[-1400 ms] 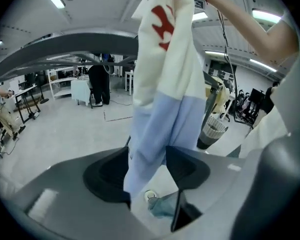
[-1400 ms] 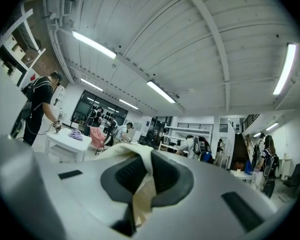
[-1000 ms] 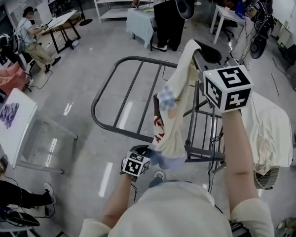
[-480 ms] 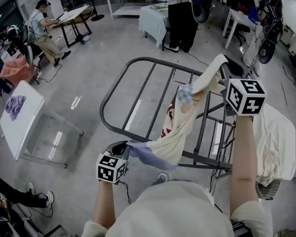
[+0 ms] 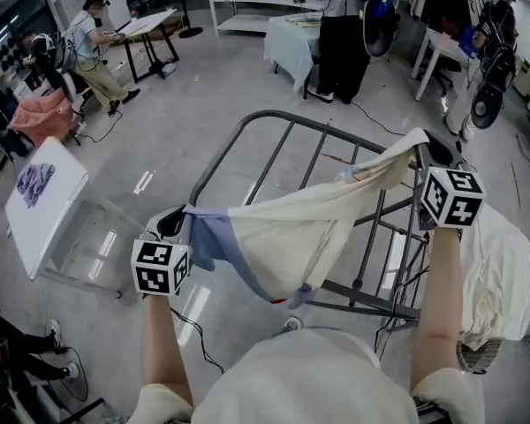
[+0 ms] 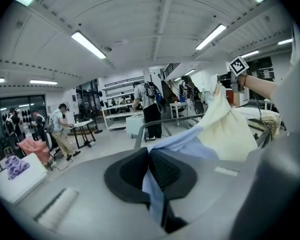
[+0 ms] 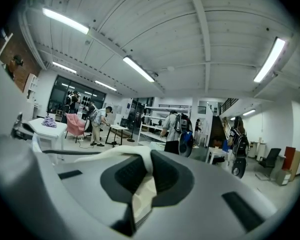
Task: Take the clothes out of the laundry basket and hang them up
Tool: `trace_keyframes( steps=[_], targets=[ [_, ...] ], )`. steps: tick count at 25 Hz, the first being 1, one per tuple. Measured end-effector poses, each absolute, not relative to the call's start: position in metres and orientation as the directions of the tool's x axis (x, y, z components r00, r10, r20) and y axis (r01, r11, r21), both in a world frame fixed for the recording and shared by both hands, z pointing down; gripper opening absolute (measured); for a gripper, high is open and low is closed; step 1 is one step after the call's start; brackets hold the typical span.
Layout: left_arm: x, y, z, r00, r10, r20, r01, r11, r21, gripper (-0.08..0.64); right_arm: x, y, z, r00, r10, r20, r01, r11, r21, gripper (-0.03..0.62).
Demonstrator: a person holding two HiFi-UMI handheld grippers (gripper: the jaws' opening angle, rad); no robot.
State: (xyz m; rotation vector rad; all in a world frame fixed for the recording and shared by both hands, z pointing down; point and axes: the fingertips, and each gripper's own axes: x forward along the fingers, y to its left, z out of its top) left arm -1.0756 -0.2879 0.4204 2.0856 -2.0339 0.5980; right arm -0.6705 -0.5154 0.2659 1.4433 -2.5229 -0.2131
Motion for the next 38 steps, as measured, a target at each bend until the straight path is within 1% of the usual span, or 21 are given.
trace_keyframes(
  steps=[5, 13, 20, 24, 28, 34, 38],
  targets=[
    [-1.092, -0.341, 0.387, -0.034, -0.936, 0.35, -0.974, -0.048, -0.223, 0.017, -0.657, -0.521, 0.273, -0.461, -0.873, 0.16, -0.841, 0.488, 0.234, 0.023],
    [-1.091, -0.433, 0.349, -0.034, -0.965, 0.259, -0.952, -0.048, -0.304, 0.017, -0.624, -0.524, 0.305, -0.426, -0.869, 0.252, -0.856, 0.477, 0.197, 0.023],
    [-1.099, -0.509, 0.313, -0.078, -0.976, 0.203, -0.899, -0.02, -0.438, 0.017, -0.615, -0.514, 0.327, -0.418, -0.854, 0.31, -0.87, 0.475, 0.134, 0.023],
    [-1.098, -0.565, 0.302, -0.068, -0.982, 0.178, -0.863, -0.032, -0.504, 0.017, -0.619, -0.507, 0.341, -0.397, -0.842, 0.365, -0.875, 0.467, 0.125, 0.025],
    [-1.09, -0.616, 0.304, -0.037, -0.981, 0.189, -0.838, -0.073, -0.541, 0.017, -0.624, -0.506, 0.365, -0.381, -0.812, 0.443, -0.872, 0.474, 0.12, 0.031],
    [-1.043, -0.705, 0.332, 0.077, -0.964, 0.255, -0.763, -0.222, -0.607, 0.017, -0.612, -0.5, 0.4, -0.265, -0.795, 0.546, -0.916, 0.384, 0.113, 0.045],
    [-1.022, -0.75, 0.354, 0.112, -0.95, 0.293, -0.685, -0.287, -0.67, 0.017, -0.608, -0.505, 0.412, -0.217, -0.778, 0.59, -0.931, 0.347, 0.115, 0.069]
  ],
)
